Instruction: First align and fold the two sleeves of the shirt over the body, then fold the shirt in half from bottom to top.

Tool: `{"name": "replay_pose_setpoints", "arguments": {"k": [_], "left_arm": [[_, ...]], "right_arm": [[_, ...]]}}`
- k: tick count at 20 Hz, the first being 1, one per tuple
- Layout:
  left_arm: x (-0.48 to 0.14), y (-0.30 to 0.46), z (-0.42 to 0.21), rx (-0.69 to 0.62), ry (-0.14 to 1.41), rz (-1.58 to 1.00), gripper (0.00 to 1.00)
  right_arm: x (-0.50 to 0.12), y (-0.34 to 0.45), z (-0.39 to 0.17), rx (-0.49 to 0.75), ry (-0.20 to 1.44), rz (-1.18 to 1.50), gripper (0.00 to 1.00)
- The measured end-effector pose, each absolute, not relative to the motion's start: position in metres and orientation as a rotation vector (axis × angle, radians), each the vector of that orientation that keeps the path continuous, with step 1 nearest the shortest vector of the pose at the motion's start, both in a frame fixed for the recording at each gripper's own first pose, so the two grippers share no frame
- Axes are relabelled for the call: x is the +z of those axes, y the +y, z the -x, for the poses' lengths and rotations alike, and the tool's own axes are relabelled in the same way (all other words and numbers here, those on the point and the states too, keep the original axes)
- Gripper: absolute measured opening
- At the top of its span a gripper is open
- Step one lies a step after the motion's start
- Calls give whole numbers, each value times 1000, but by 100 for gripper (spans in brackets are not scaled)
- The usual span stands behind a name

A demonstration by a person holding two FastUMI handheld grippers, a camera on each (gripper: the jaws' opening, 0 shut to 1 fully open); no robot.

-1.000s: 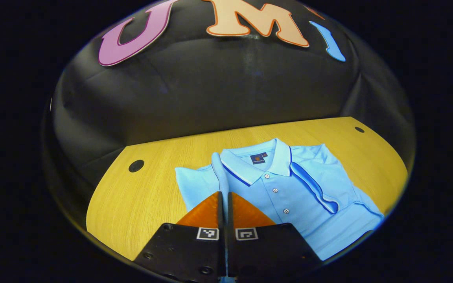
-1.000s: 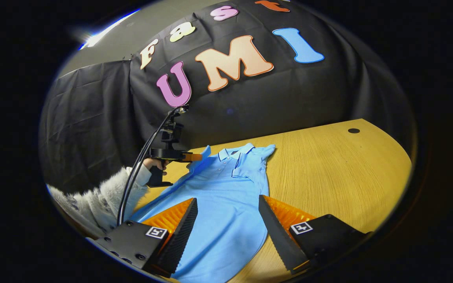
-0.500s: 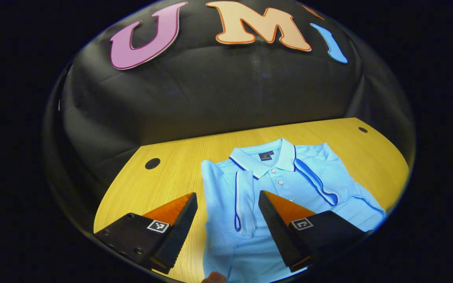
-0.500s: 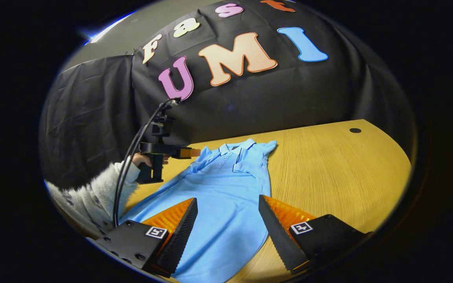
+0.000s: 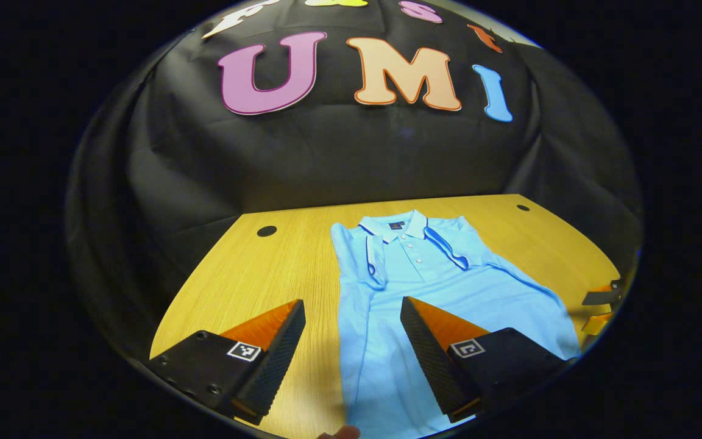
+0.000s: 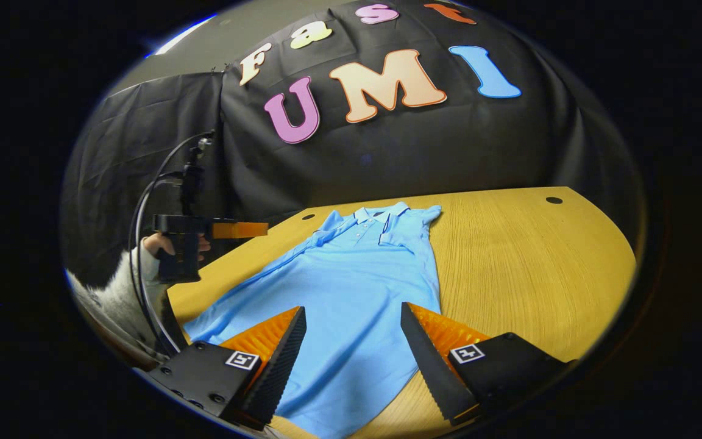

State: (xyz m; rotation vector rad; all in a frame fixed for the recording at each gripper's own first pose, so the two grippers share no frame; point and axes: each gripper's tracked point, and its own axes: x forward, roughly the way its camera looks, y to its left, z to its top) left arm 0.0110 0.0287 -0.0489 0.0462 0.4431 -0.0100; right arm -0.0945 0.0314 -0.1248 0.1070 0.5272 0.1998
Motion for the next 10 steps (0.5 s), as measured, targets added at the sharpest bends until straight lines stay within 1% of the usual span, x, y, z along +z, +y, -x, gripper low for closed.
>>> {"name": "replay_pose_setpoints", "arguments": {"k": [3, 4, 5, 10], "left_arm": [[-52, 22, 45, -33, 435, -41, 96], [-53, 21, 60, -34, 430, -42, 96], [-56, 18, 76, -37, 424, -39, 96], [-78, -3, 132, -72, 441, 6, 96]], "right_arm": [[-131, 40, 121, 201, 547, -94, 98], [-133, 44, 131, 205, 557, -84, 93], [-135, 47, 141, 208, 565, -67, 98], [-144, 53, 176, 207, 598, -22, 98]]}}
